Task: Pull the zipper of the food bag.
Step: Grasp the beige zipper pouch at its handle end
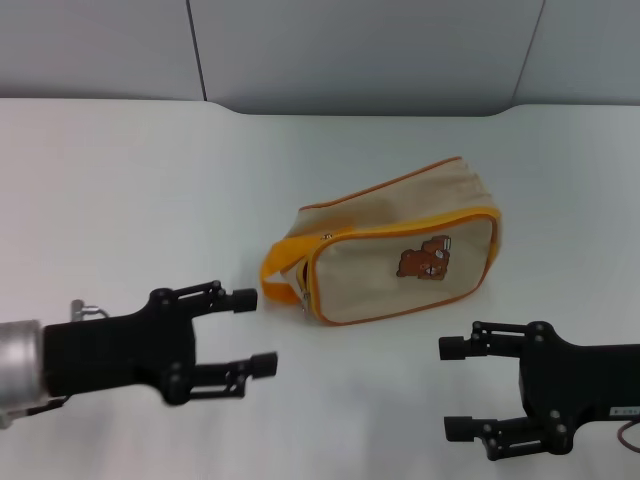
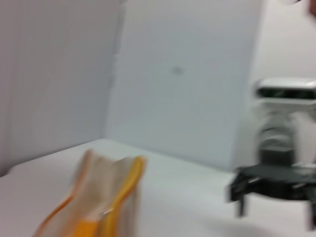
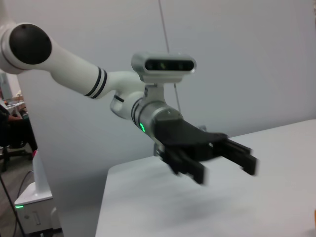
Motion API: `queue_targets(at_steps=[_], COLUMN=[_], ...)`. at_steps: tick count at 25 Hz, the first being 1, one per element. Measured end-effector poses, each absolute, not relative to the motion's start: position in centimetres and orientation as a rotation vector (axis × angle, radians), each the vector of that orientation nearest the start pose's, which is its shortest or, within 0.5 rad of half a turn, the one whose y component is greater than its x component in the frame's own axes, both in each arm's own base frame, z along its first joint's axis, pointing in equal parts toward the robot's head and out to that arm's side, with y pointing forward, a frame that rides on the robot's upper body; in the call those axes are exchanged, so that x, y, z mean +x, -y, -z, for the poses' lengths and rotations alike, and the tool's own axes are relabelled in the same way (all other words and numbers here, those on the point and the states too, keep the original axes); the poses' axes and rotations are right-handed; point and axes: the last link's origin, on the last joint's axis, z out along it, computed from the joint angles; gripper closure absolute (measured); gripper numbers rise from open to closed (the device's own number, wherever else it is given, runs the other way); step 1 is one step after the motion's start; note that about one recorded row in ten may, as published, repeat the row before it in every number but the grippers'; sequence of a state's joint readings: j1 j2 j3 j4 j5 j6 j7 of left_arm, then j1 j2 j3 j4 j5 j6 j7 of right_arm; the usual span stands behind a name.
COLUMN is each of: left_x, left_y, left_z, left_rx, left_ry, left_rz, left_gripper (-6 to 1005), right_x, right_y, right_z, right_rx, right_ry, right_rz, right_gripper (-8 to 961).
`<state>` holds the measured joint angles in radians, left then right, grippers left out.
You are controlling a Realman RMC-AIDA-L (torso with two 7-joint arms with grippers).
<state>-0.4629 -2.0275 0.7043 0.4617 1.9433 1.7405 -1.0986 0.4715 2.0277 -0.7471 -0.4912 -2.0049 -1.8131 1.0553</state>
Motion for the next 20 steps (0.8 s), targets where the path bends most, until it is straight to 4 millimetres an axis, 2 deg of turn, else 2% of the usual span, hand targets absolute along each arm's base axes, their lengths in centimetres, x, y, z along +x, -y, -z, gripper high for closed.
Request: queue_targets(at_steps=[4, 7, 15, 16, 20], left_x=[-28.2, -27.8, -27.3, -27.0, -26.6], left_y=[-29.3, -30.1, -31.4, -32.1, -32.4], left_z=[2.9, 3.9, 4.5, 5.6, 6.9], left_rx=[-2.747, -2.708, -2.646, -2.649, -2.659], left_ry=[0.469, 0.464, 0.45, 0.469, 0.467], left_rz=[0.794, 0.79, 0.791, 0.758, 0.724], left_gripper=[221, 224, 234, 235, 239], right_x=[27.7, 28.0, 28.6, 28.6, 28.7], right_y=[-26.6, -26.5, -26.3, -26.3, -26.3], right_z=[0.9, 0.7, 0.3, 0.3, 0.2], right_rx=[-2.95, -2.933, -2.902, -2.902, -2.899], right_ry=[-0.339, -0.354, -0.377, -0.377, -0.367], right_rz=[-0.871, -0.871, -0.872, -0.872, -0.868], right_gripper=[153, 154, 154, 154, 154])
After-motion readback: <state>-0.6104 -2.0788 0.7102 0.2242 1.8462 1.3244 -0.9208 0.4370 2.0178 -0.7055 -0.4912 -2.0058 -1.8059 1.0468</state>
